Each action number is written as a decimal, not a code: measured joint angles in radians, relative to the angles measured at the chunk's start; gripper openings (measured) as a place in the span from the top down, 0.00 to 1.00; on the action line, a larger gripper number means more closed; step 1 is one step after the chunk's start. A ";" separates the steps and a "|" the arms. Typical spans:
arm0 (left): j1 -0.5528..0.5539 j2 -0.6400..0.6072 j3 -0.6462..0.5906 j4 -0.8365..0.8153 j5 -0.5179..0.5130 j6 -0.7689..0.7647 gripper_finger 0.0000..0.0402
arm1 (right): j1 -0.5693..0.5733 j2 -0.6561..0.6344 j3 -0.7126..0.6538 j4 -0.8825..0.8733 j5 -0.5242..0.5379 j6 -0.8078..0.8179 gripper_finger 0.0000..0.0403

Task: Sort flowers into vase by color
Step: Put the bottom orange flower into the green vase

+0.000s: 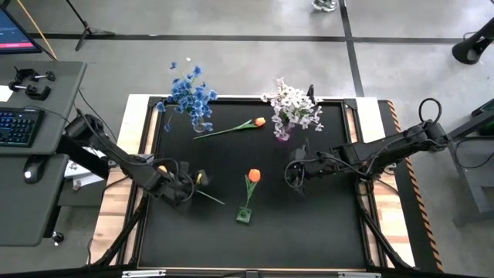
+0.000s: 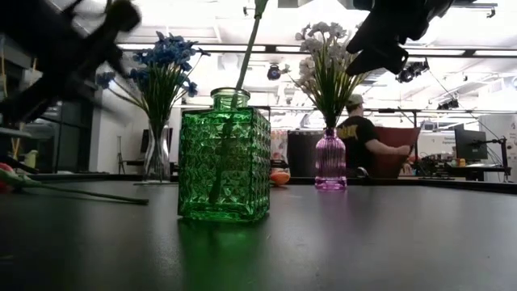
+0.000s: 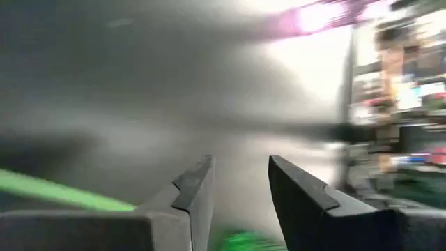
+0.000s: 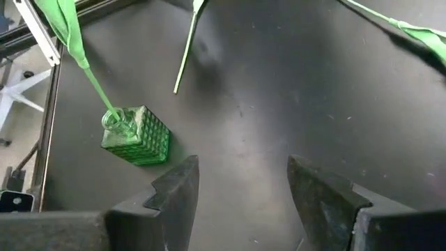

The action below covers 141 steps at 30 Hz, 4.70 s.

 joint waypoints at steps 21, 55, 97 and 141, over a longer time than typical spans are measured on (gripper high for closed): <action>0.129 -0.076 0.084 0.500 -0.147 0.771 0.68 | 0.000 0.000 0.000 -0.006 -0.002 0.180 0.49; 0.096 0.095 0.198 -0.697 0.466 -0.385 0.69 | -0.080 0.000 0.000 -0.166 0.077 0.303 0.49; 0.231 0.087 0.051 -0.536 0.636 -0.532 0.69 | -0.101 0.000 0.000 -0.155 0.076 0.303 0.49; 0.281 0.088 -0.055 -0.419 0.650 -0.193 0.69 | -0.101 0.000 0.000 -0.156 0.077 0.268 0.49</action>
